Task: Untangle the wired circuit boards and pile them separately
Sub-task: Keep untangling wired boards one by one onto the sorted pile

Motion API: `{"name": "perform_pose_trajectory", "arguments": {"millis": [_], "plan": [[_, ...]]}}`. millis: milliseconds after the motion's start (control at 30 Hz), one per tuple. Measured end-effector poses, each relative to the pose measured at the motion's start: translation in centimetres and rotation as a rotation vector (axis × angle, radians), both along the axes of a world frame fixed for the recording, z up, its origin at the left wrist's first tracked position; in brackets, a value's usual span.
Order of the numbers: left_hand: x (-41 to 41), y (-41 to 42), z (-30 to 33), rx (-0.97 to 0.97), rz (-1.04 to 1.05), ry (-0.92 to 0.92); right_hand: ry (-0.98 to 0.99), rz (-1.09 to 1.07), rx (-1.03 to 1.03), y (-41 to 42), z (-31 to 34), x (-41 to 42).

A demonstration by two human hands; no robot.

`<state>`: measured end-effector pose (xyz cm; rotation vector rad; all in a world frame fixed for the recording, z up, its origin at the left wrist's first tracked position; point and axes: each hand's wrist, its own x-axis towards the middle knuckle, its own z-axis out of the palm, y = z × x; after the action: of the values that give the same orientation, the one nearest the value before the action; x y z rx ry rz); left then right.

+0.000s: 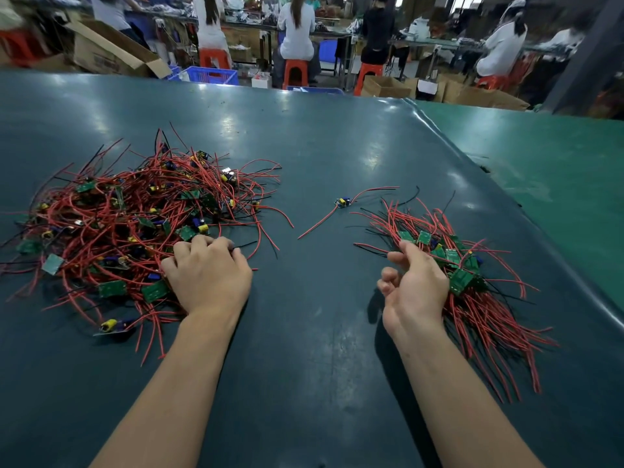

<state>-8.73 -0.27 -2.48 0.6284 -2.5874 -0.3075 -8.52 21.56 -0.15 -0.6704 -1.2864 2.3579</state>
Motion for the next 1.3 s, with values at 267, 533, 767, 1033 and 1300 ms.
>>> {"name": "perform_pose_trajectory", "arguments": {"millis": [267, 533, 767, 1033, 1300], "plan": [[0.1, 0.0, 0.0, 0.025, -0.021, 0.098, 0.051, 0.127, 0.295, -1.2, -0.7, 0.3], [-0.9, -2.8, 0.8, 0.121, 0.086, 0.159, 0.096, 0.248, 0.503, -1.7, -1.1, 0.8], [-1.1, -2.9, 0.8, 0.072, 0.149, 0.084, 0.103, 0.284, 0.561, -1.7, -1.2, 0.8], [-1.2, -2.9, 0.7, 0.035, 0.171, 0.031, 0.098, 0.315, 0.591, -1.7, -1.2, 0.7], [-1.2, -2.9, 0.4, 0.081, 0.153, 0.135, 0.097, 0.319, 0.621, -1.7, -1.1, 0.8]]}}
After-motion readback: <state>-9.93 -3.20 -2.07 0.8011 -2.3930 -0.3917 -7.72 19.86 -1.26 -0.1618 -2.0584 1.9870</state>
